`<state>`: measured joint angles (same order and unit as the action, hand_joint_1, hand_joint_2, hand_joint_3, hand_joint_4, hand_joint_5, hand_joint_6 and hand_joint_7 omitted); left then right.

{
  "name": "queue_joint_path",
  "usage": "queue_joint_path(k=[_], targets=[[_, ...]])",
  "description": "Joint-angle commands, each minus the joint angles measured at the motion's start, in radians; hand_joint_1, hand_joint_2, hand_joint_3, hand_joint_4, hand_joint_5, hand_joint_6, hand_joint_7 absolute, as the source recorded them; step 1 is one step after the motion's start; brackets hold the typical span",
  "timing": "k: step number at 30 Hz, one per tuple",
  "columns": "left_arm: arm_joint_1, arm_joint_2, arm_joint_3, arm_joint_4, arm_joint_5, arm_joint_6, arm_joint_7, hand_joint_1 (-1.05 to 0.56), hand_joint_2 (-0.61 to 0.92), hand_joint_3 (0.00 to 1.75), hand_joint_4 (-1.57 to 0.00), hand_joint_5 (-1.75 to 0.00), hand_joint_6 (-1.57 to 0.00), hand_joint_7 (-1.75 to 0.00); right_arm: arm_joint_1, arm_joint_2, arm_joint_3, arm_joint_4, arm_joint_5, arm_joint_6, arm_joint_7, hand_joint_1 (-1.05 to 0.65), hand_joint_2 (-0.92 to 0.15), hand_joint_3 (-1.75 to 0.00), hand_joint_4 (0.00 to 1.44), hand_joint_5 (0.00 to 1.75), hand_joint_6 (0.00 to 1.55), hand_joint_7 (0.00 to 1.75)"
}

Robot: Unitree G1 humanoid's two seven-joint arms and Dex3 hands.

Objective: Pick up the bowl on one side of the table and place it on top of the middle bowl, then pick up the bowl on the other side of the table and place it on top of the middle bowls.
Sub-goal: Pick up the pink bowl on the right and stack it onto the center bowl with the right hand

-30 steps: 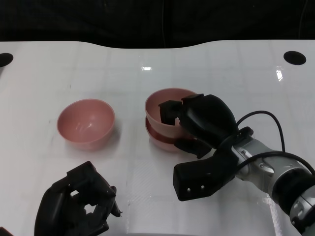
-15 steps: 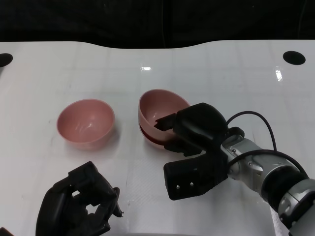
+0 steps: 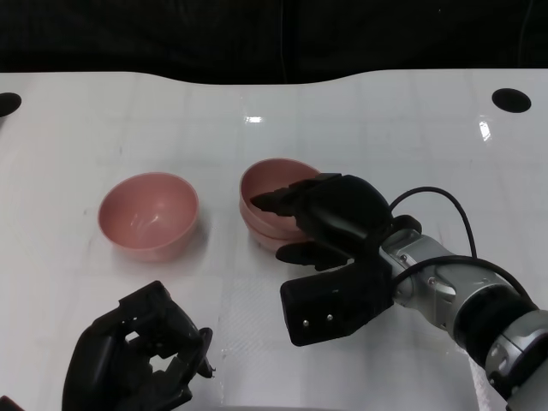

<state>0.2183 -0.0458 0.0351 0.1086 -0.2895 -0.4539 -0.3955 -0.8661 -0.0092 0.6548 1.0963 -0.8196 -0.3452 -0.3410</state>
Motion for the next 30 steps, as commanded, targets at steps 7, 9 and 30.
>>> queue_joint_path(k=[7,9,30], targets=[[0.005,0.009,0.007,-0.003,-0.011,0.000,0.001,-0.12,0.73,0.71,-0.83,-1.60,-0.83,-1.35,0.067,-0.076,-0.014,-0.163,0.007,-0.005,-0.015,-0.77,-0.92,-0.52,0.36,0.02,0.35,0.00],[0.004,0.008,0.006,-0.006,-0.007,0.001,0.005,-0.12,0.73,0.72,-0.83,-1.60,-0.83,-1.35,0.093,-0.094,-0.028,-0.219,0.018,-0.015,-0.016,-0.76,-0.92,-0.50,0.36,0.02,0.34,0.00],[-0.011,0.009,0.021,0.008,-0.008,-0.008,0.002,-0.12,0.64,0.88,-0.83,-1.61,-0.82,-1.36,0.502,-0.213,-0.263,-0.569,0.325,-0.416,-0.003,-0.27,-0.92,-0.04,0.50,0.92,0.79,0.18]])
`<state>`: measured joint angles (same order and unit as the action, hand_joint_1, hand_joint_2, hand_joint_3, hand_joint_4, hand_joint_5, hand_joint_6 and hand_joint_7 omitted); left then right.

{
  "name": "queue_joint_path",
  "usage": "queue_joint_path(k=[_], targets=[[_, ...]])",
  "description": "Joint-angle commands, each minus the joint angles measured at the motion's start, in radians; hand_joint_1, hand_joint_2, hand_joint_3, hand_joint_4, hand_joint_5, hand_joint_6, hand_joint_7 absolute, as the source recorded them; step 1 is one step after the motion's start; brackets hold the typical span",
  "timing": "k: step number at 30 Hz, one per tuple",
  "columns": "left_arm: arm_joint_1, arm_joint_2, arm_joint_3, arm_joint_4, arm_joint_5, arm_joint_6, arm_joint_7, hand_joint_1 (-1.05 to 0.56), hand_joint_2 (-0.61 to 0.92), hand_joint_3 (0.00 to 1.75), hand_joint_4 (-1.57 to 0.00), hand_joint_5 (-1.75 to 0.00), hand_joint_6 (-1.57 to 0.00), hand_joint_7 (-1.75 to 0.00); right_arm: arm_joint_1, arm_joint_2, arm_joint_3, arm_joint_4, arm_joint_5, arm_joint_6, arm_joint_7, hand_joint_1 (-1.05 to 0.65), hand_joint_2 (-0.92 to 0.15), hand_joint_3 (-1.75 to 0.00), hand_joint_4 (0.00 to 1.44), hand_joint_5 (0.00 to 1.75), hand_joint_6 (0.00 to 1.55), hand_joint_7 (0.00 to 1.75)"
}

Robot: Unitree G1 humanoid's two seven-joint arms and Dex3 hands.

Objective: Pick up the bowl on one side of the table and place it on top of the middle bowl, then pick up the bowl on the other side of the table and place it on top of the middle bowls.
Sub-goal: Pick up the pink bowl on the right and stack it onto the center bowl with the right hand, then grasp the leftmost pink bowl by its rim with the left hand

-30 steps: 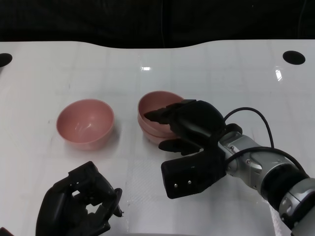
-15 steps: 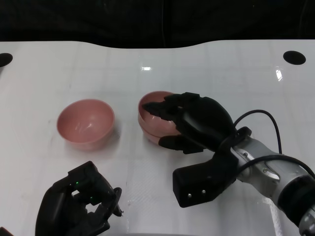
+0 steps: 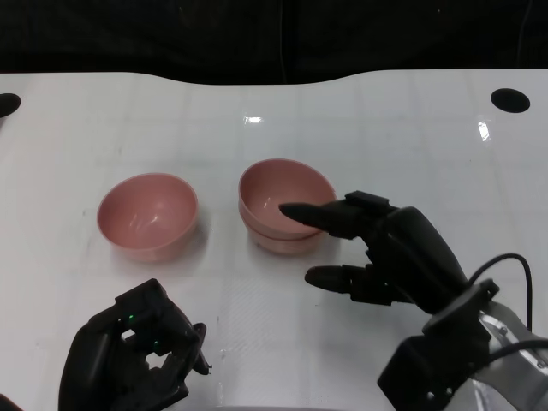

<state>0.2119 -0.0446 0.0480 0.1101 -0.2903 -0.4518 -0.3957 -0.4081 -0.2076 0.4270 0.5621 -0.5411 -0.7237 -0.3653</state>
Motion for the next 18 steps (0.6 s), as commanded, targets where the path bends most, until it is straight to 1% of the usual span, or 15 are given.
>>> queue_joint_path(k=[1,5,6,7,8,9,10,11,12,14,16,18], targets=[[-0.006,0.008,0.010,0.006,-0.011,-0.008,0.001,-0.11,0.64,0.88,-0.83,-1.60,-0.82,-1.36,0.063,-0.012,-0.046,-0.045,0.070,-0.051,0.036,-0.26,-0.92,-0.05,0.51,0.94,0.81,0.20],[-0.006,0.006,0.012,0.001,-0.012,-0.005,0.005,-0.11,0.63,0.90,-0.84,-1.60,-0.82,-1.36,0.137,-0.006,-0.081,-0.079,0.165,-0.118,0.097,-0.19,-0.91,-0.14,0.60,1.06,0.89,0.29],[-0.005,0.005,0.013,-0.001,-0.015,-0.003,0.004,-0.11,0.63,0.91,-0.84,-1.60,-0.82,-1.36,0.153,-0.006,-0.089,-0.087,0.179,-0.131,0.108,-0.19,-0.89,-0.21,0.63,1.10,0.90,0.35],[-0.005,0.005,0.013,-0.004,-0.015,-0.001,0.006,-0.11,0.63,0.92,-0.84,-1.60,-0.83,-1.36,0.173,-0.005,-0.098,-0.094,0.210,-0.147,0.129,-0.18,-0.75,-0.48,0.66,1.14,0.86,0.51],[-0.004,0.005,0.014,-0.006,-0.013,0.000,0.009,-0.10,0.62,0.92,-0.84,-1.60,-0.83,-1.36,0.195,-0.002,-0.105,-0.103,0.246,-0.158,0.152,-0.17,-0.64,-0.69,0.66,1.20,0.83,0.65],[-0.003,0.005,0.015,-0.008,-0.011,0.000,0.011,-0.10,0.62,0.93,-0.84,-1.59,-0.83,-1.36,0.210,0.001,-0.111,-0.109,0.270,-0.163,0.172,-0.16,-0.57,-0.83,0.67,1.23,0.81,0.75],[-0.003,0.005,0.015,-0.008,-0.010,0.000,0.012,-0.10,0.61,0.94,-0.85,-1.59,-0.83,-1.36,0.219,0.005,-0.118,-0.113,0.287,-0.165,0.190,-0.15,-0.52,-0.93,0.67,1.25,0.80,0.81],[-0.003,0.006,0.017,-0.010,-0.012,0.002,0.013,-0.10,0.61,0.95,-0.85,-1.59,-0.83,-1.36,0.243,0.008,-0.124,-0.124,0.320,-0.165,0.216,-0.15,-0.50,-0.96,0.68,1.26,0.79,0.84],[-0.003,0.006,0.019,-0.010,-0.014,0.003,0.013,-0.09,0.61,0.96,-0.85,-1.59,-0.83,-1.36,0.264,0.010,-0.130,-0.134,0.346,-0.163,0.237,-0.14,-0.52,-0.95,0.69,1.29,0.80,0.88],[-0.002,0.007,0.021,-0.012,-0.014,0.003,0.013,-0.09,0.61,0.96,-0.84,-1.58,-0.83,-1.35,0.307,0.014,-0.144,-0.161,0.381,-0.150,0.270,-0.14,-0.55,-0.90,0.71,1.32,0.80,0.93],[0.001,0.005,0.020,-0.014,-0.005,-0.004,0.019,-0.09,0.61,0.96,-0.84,-1.58,-0.83,-1.35,0.354,0.014,-0.159,-0.189,0.414,-0.138,0.299,-0.17,-0.57,-0.86,0.78,1.31,0.85,0.94],[0.005,0.001,0.019,-0.018,0.004,-0.005,0.027,-0.10,0.61,0.95,-0.84,-1.58,-0.83,-1.34,0.388,0.018,-0.169,-0.209,0.455,-0.135,0.337,-0.14,-0.55,-0.95,0.82,1.35,0.90,0.96]])
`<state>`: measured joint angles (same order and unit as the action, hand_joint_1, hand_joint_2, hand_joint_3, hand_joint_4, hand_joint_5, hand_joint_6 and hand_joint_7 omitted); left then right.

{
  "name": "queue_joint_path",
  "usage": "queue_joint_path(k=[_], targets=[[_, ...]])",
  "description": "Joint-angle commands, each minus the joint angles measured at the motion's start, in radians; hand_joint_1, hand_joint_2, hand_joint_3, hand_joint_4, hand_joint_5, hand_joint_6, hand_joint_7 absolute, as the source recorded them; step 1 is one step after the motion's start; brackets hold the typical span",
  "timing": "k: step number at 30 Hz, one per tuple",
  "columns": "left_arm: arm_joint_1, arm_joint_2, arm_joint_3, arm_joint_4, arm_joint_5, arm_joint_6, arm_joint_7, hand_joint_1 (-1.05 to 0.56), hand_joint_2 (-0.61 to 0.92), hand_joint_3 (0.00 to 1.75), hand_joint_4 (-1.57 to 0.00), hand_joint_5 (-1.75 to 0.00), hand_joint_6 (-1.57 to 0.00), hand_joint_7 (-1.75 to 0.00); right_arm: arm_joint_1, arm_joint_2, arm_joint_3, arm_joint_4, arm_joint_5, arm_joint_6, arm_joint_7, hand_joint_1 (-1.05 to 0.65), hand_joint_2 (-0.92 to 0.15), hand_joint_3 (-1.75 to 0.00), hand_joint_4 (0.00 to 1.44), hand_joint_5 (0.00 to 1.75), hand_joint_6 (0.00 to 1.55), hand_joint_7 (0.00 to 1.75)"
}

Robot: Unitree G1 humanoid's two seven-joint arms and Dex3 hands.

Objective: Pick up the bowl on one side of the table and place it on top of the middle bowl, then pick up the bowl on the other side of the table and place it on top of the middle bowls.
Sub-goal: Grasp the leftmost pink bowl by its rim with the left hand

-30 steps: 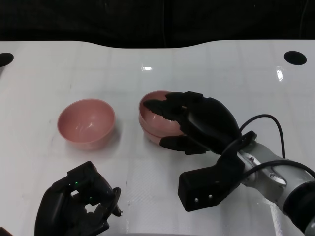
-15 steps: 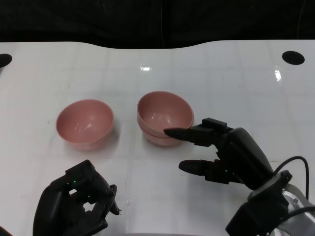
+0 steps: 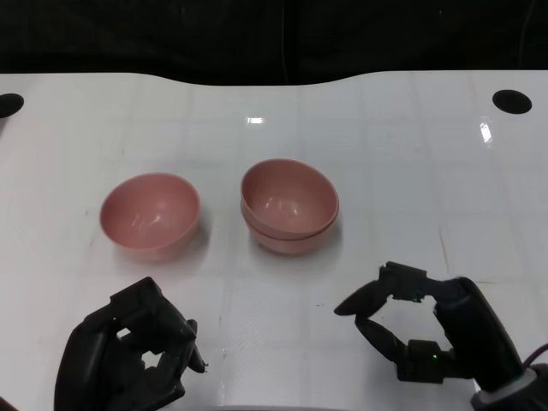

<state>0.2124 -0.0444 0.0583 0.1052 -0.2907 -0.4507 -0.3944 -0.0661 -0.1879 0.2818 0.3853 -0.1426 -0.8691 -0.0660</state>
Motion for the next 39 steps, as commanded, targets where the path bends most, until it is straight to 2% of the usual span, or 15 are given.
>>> queue_joint_path(k=[1,6,10,13,16,17,19,20,23,29,31,33,34,36,39], targets=[[0.005,0.000,0.008,-0.015,0.006,-0.005,0.029,-0.11,0.61,0.95,-0.84,-1.57,-0.83,-1.34,0.056,0.001,-0.029,-0.039,0.069,0.013,0.053,-0.13,-0.53,-1.00,0.83,1.37,0.91,0.97],[-0.001,0.009,0.016,-0.021,-0.002,-0.010,0.031,-0.11,0.62,0.94,-0.84,-1.57,-0.83,-1.33,0.148,0.014,-0.052,-0.147,0.127,0.114,0.107,-0.16,-0.53,-1.10,0.90,1.48,0.91,1.16],[-0.005,0.016,0.026,-0.034,-0.014,-0.009,0.023,-0.10,0.62,0.95,-0.82,-1.55,-0.83,-1.32,0.193,0.040,-0.067,-0.222,0.162,0.220,0.138,-0.15,-0.46,-1.27,0.93,1.61,0.87,1.34],[-0.011,0.017,0.033,-0.043,-0.027,-0.009,0.019,-0.10,0.61,0.93,-0.80,-1.43,-0.85,-1.09,0.208,0.054,-0.080,-0.251,0.160,0.273,0.146,-0.14,-0.41,-1.36,0.89,1.69,0.83,1.45],[-0.016,0.032,0.044,-0.061,0.072,-0.052,0.073,-0.10,0.60,0.88,-0.79,-1.26,-0.91,-0.81,0.193,0.068,-0.097,-0.220,0.181,0.286,0.173,-0.14,-0.40,-1.38,0.88,1.73,0.81,1.48],[-0.018,0.040,0.049,-0.070,0.113,-0.064,0.093,-0.17,0.71,0.62,-0.80,-1.10,-0.94,-0.60,0.188,0.073,-0.102,-0.210,0.191,0.288,0.186,-0.15,-0.40,-1.38,0.88,1.74,0.79,1.51],[-0.017,0.052,0.052,-0.084,0.158,-0.073,0.117,-0.23,0.87,0.25,-0.81,-0.94,-0.99,-0.33,0.182,0.081,-0.110,-0.196,0.205,0.289,0.208,-0.16,-0.40,-1.38,0.88,1.75,0.78,1.52],[-0.013,0.061,0.054,-0.107,0.181,-0.058,0.133,-0.24,0.89,0.21,-0.81,-0.92,-1.00,-0.30,0.179,0.085,-0.114,-0.191,0.214,0.295,0.217,-0.16,-0.40,-1.38,0.88,1.75,0.78,1.53],[-0.001,0.096,0.065,-0.185,0.286,-0.003,0.190,-0.26,0.92,0.14,-0.77,-0.67,-0.90,-0.07,0.171,0.099,-0.126,-0.177,0.218,0.307,0.230,-0.17,-0.39,-1.40,0.89,1.75,0.78,1.55],[0.011,0.185,0.084,-0.343,0.556,0.120,0.273,-0.35,0.92,0.11,-0.70,-0.23,-0.67,0.00,0.168,0.116,-0.144,-0.173,0.207,0.316,0.249,-0.19,-0.39,-1.42,0.89,1.75,0.78,1.55],[0.004,0.228,0.083,-0.399,0.705,0.171,0.291,-0.42,0.92,0.11,-0.63,-0.15,-0.57,0.00,0.168,0.118,-0.147,-0.174,0.199,0.319,0.248,-0.20,-0.39,-1.41,0.89,1.75,0.78,1.54],[0.004,0.242,0.075,-0.422,0.757,0.200,0.301,-0.44,0.92,0.11,-0.62,-0.13,-0.54,0.00,0.168,0.119,-0.149,-0.175,0.195,0.320,0.249,-0.21,-0.39,-1.41,0.89,1.75,0.78,1.54],[-0.020,0.268,0.055,-0.430,0.858,0.243,0.302,-0.45,0.92,0.12,-0.61,-0.12,-0.53,0.00,0.170,0.121,-0.149,-0.177,0.193,0.319,0.248,-0.21,-0.39,-1.40,0.89,1.75,0.78,1.54],[-0.058,0.308,0.020,-0.435,1.015,0.308,0.301,-0.51,0.92,0.10,-0.48,-0.04,-0.43,0.00,0.172,0.123,-0.150,-0.179,0.190,0.318,0.249,-0.21,-0.40,-1.38,0.88,1.74,0.79,1.49],[-0.094,0.333,-0.023,-0.427,1.133,0.365,0.308,-0.55,0.92,0.09,-0.43,-0.01,-0.37,0.00,0.178,0.127,-0.151,-0.190,0.184,0.322,0.247,-0.21,-0.40,-1.37,0.87,1.74,0.81,1.48]])
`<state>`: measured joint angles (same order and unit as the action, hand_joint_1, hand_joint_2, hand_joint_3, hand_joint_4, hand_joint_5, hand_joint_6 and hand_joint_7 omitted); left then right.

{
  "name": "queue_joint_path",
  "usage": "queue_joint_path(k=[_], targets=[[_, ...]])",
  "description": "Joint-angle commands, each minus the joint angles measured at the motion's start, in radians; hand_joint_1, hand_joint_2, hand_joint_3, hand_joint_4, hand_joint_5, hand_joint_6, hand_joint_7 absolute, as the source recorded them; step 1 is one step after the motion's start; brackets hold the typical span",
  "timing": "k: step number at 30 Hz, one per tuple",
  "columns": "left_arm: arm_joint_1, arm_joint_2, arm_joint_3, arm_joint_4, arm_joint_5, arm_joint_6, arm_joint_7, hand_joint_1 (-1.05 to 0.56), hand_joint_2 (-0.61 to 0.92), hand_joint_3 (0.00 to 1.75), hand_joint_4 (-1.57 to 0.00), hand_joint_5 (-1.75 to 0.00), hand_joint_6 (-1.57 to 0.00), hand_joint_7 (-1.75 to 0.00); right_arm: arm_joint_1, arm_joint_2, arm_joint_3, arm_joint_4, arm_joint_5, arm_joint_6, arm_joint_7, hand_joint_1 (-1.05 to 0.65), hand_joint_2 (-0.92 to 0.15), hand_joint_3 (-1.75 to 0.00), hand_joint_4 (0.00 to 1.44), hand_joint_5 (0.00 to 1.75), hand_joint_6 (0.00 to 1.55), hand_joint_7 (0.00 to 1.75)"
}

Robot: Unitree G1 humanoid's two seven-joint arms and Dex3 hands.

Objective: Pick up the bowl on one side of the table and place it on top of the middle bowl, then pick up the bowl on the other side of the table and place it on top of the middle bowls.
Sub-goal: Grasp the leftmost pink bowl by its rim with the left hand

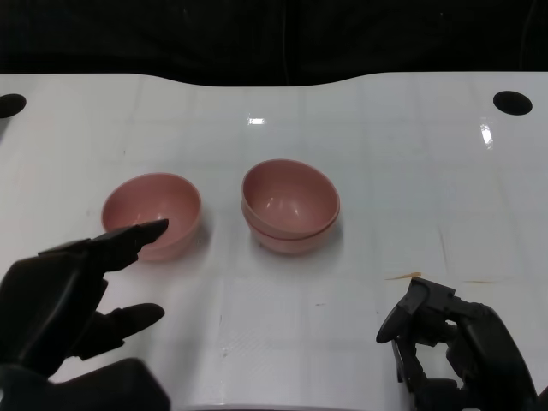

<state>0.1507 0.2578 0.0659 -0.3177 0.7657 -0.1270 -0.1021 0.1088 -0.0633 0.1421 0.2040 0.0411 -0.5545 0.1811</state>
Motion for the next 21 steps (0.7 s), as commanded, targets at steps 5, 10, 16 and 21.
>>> queue_joint_path(k=[5,10,16,21], targets=[[-0.141,0.053,-0.127,0.077,0.270,0.155,0.021,-0.59,0.91,0.06,-0.41,-0.01,-0.32,0.00,0.009,0.006,-0.013,-0.011,-0.012,0.003,-0.003,-0.21,-0.41,-1.36,0.88,1.74,0.81,1.47],[-0.228,0.055,-0.185,0.177,0.335,0.224,0.055,-0.58,0.89,0.02,-0.45,-0.02,-0.35,-0.01,0.014,0.009,-0.016,-0.019,-0.009,0.010,0.003,-0.21,-0.42,-1.35,0.88,1.73,0.81,1.46],[-0.342,0.059,-0.256,0.315,0.360,0.292,0.059,-0.56,0.90,0.01,-0.46,-0.02,-0.36,-0.01,0.015,0.008,-0.021,-0.025,-0.017,0.019,0.003,-0.22,-0.43,-1.34,0.88,1.74,0.81,1.45],[-0.416,0.056,-0.308,0.438,0.352,0.308,0.080,-0.56,0.90,0.00,-0.50,-0.04,-0.40,-0.02,0.013,0.010,-0.023,-0.023,-0.023,0.017,0.005,-0.22,-0.43,-1.34,0.88,1.74,0.81,1.46]])
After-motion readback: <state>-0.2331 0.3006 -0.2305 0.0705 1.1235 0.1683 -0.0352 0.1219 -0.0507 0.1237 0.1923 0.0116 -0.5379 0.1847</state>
